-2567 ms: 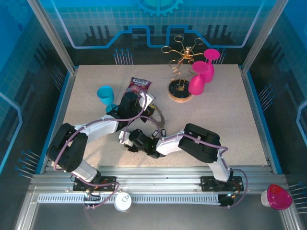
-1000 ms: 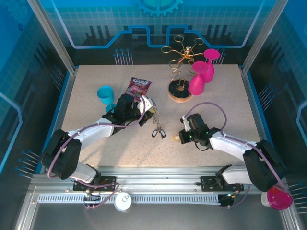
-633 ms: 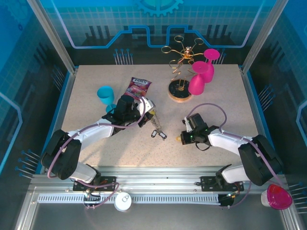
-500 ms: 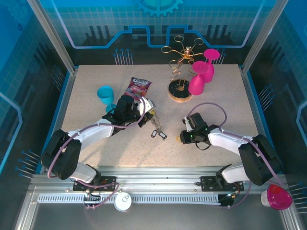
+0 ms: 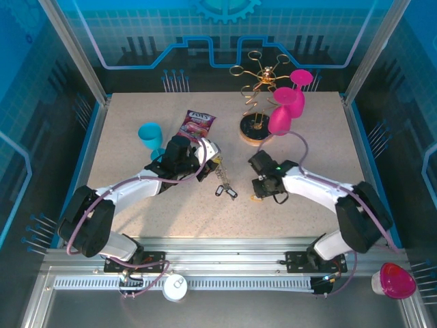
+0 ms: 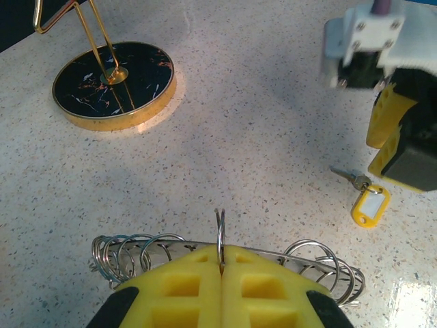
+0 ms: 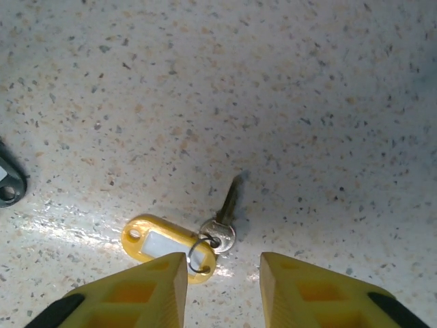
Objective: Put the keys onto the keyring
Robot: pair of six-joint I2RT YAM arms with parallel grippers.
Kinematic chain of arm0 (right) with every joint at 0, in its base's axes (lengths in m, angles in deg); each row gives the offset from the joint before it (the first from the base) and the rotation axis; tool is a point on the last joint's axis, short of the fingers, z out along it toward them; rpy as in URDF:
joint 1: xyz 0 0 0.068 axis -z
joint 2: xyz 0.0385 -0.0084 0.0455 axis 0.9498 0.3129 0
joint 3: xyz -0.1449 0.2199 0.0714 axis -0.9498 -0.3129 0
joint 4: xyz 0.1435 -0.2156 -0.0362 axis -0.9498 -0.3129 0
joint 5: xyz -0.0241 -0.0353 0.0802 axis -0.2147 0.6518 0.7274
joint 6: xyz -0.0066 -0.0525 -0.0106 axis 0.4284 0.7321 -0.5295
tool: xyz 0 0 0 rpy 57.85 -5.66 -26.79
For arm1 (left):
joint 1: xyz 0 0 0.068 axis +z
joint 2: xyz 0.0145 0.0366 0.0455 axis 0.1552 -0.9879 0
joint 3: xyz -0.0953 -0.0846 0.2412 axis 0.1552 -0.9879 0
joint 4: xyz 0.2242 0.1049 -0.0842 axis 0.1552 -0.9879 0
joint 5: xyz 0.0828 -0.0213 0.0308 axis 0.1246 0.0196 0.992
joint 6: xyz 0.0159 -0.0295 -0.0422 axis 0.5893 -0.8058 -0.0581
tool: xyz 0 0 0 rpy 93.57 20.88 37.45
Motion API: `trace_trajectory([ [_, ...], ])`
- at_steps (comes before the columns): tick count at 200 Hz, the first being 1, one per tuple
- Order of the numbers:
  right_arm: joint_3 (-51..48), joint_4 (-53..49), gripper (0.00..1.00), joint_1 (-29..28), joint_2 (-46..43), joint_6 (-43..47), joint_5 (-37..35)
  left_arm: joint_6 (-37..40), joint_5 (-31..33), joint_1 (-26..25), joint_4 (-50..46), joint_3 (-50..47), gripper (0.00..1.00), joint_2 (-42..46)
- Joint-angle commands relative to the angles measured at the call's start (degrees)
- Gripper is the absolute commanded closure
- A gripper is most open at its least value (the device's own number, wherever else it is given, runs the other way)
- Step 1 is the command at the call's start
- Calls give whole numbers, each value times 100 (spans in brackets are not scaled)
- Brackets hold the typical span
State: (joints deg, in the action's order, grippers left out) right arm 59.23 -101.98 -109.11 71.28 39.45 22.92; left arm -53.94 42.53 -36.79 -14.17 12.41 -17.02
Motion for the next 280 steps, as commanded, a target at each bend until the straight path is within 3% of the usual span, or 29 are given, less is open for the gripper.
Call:
trace_trajectory([
  [1,604,-1281,67,-314,510,-350,-727,143,-192,0,83,-57,100,227],
  [38,832,-1271,60,-345,902,-472,-146,172,-160,0,52,-69,100,261],
  [88,1080,-1311,58,-371,1260,-415,-80,176,-146,0,62,-54,100,254],
  [242,1266,-1738,81,-376,1701,-580,-586,219,-150,0,17,-49,100,280],
  [280,1275,-1694,82,-369,1697,-529,-553,225,-159,2,15,-47,100,277],
])
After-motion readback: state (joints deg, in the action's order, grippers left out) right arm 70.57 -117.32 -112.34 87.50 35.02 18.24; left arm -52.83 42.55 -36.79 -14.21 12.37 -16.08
